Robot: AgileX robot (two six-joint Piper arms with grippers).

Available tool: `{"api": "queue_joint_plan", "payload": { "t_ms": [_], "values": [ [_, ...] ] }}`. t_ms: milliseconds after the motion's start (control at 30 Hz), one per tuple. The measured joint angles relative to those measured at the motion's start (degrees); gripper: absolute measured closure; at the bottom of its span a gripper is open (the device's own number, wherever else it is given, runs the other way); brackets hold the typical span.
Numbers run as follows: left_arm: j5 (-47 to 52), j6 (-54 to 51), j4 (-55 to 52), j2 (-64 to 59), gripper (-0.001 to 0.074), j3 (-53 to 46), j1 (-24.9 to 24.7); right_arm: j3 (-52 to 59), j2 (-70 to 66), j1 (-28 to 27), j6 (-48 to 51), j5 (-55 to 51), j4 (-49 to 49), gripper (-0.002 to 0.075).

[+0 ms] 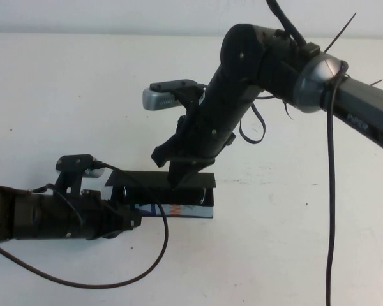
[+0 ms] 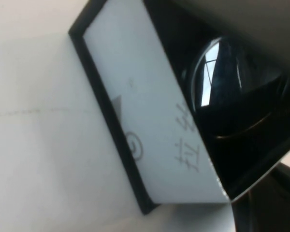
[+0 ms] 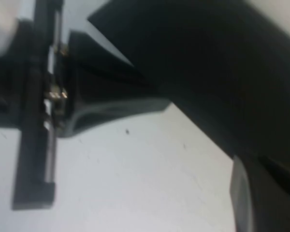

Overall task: Return glasses to glasses case
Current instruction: Close the glasses case

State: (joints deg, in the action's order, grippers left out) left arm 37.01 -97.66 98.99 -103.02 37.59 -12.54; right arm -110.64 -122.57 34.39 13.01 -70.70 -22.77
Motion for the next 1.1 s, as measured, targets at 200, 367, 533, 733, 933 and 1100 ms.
{"api": "queue_joint_plan", "payload": {
  "t_ms": [200,367,533,733,933,1100],
  "values": [
    [0.11,1.79,0.01,0.14,0.0739,-0.89,0.0,5.36,0.0,0.09,0.53,0.33,0.47,0.0734],
    [-2.07,2.28,-0.69,4.19,0.0739,-4.36,0.0,8.3,0.0,0.09,1.11,0.6,1.27,0.0734],
    [-5.79,3.44,-1.54,11.29,0.0739,-8.28,0.0,9.09,0.0,0.09,1.11,0.62,1.99,0.0734],
    [-6.04,7.66,-4.26,26.02,0.0739,-10.62,0.0,9.23,0.84,0.09,1.22,0.85,1.16,0.0734],
    [-9.21,10.11,-7.46,45.4,0.0739,-11.04,0.0,10.67,8.79,1.68,-0.71,0.88,1.12,0.0734],
    [-21.89,10.63,-8.38,63.7,0.0739,-13.27,0.0,18.15,20.08,6.03,-4.68,2.29,5.68,0.0734]
  ]
}}
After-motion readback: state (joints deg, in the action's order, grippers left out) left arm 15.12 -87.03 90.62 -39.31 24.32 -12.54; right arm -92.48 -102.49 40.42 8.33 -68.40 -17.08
